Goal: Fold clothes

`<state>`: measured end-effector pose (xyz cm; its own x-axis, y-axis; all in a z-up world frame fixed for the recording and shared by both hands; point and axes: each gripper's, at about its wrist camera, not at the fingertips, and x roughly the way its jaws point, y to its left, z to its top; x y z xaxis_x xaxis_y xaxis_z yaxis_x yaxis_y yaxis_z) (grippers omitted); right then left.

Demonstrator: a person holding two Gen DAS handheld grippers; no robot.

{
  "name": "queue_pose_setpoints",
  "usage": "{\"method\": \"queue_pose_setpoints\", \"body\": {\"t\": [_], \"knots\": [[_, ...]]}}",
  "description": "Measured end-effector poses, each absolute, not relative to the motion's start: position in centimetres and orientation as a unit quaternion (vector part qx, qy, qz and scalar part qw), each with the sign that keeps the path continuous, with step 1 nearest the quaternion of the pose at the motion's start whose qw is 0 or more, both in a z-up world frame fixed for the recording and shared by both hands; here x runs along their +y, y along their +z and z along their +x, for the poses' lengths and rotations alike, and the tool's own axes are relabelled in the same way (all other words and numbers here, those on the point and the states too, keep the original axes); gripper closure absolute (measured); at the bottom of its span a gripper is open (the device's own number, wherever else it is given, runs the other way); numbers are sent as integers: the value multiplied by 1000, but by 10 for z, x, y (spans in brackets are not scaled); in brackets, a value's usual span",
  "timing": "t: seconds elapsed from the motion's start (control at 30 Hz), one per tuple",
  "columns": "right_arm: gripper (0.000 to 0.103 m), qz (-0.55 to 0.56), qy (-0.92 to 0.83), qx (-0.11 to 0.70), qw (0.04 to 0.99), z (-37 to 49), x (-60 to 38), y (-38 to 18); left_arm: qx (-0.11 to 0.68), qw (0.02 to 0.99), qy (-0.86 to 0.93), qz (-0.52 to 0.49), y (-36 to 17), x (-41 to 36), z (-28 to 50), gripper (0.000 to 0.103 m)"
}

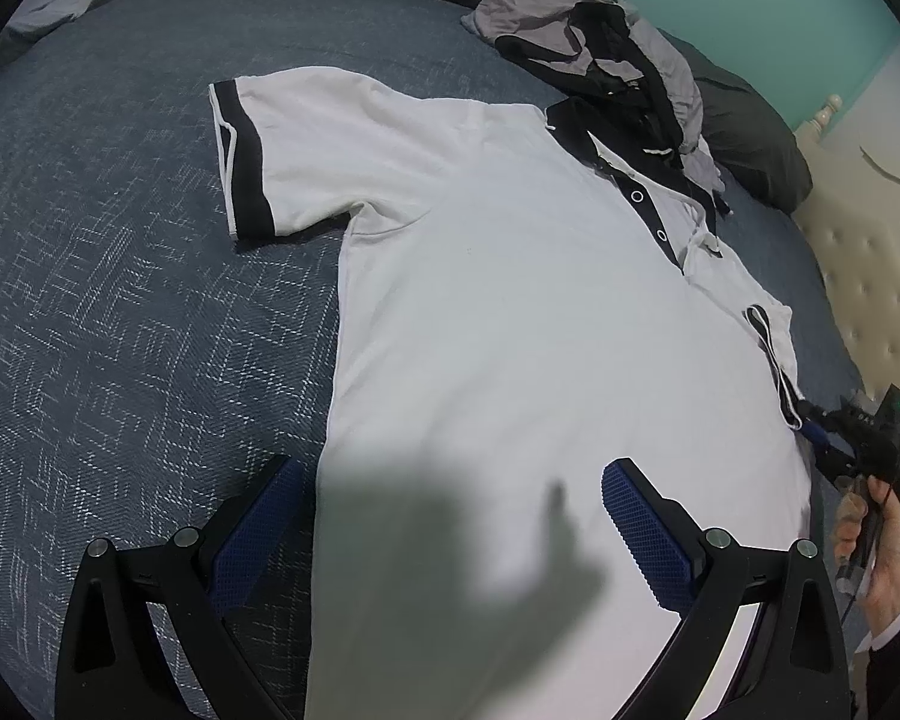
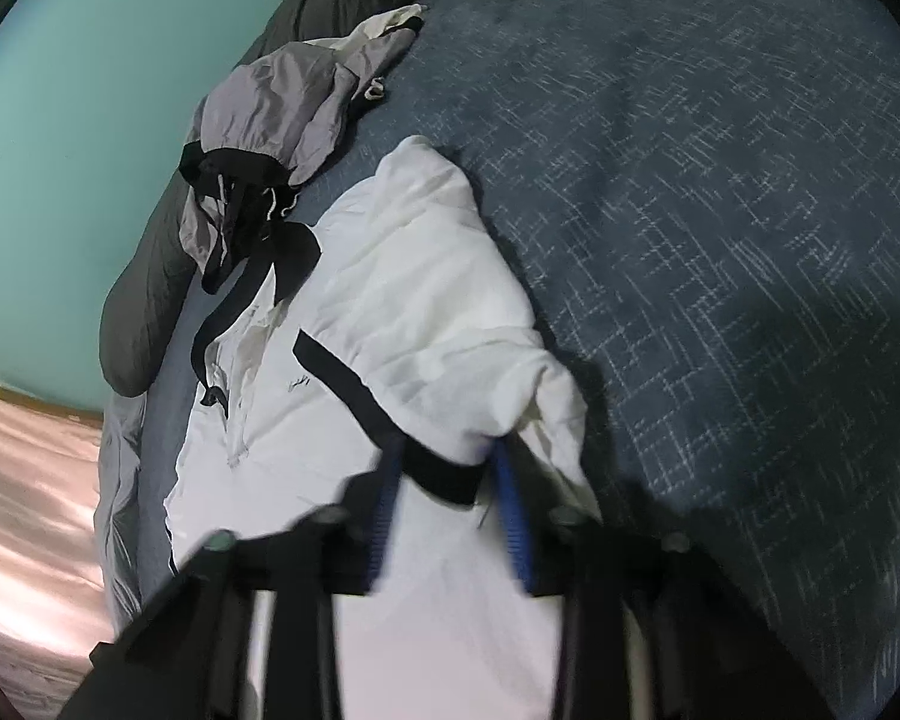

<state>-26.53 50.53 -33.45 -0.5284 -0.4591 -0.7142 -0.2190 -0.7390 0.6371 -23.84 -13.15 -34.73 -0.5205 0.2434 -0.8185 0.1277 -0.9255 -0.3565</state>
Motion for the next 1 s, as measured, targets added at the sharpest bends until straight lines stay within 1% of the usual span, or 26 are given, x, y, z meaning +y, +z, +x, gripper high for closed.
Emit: {"method": "queue_pose_setpoints", "body": {"t": [0.03,0.07,0.1,0.33,0.53,0.73,0.77,0.8,0.93,1.0], "knots": [[88,479,-801,-351,75,-265,505,-334,-190,34,851,-488,-347,-132,-239,1],[93,479,-802,-350,75,-264,505,-334,-191,33,851,-488,-347,-132,-239,1],[94,477,-802,-350,79,-262,505,-333,-192,33,851,-488,-347,-132,-239,1],[94,476,-797,-354,111,-253,497,-324,-191,36,851,-488,-347,-130,-240,1],[94,484,-797,-350,90,-258,502,-334,-191,36,850,-489,-348,-131,-240,1],[92,507,-784,-346,89,-257,503,-340,-192,36,851,-488,-347,-132,-239,1],[90,510,-784,-344,89,-255,503,-338,-192,36,851,-488,-347,-132,-239,1],[86,512,-783,-341,89,-253,503,-337,-192,36,851,-488,-347,-132,-239,1],[85,511,-795,-315,87,-242,505,-323,-193,36,851,-487,-346,-132,-239,1],[84,501,-812,-288,85,-239,503,-309,-193,36,851,-487,-346,-132,-239,1]]}}
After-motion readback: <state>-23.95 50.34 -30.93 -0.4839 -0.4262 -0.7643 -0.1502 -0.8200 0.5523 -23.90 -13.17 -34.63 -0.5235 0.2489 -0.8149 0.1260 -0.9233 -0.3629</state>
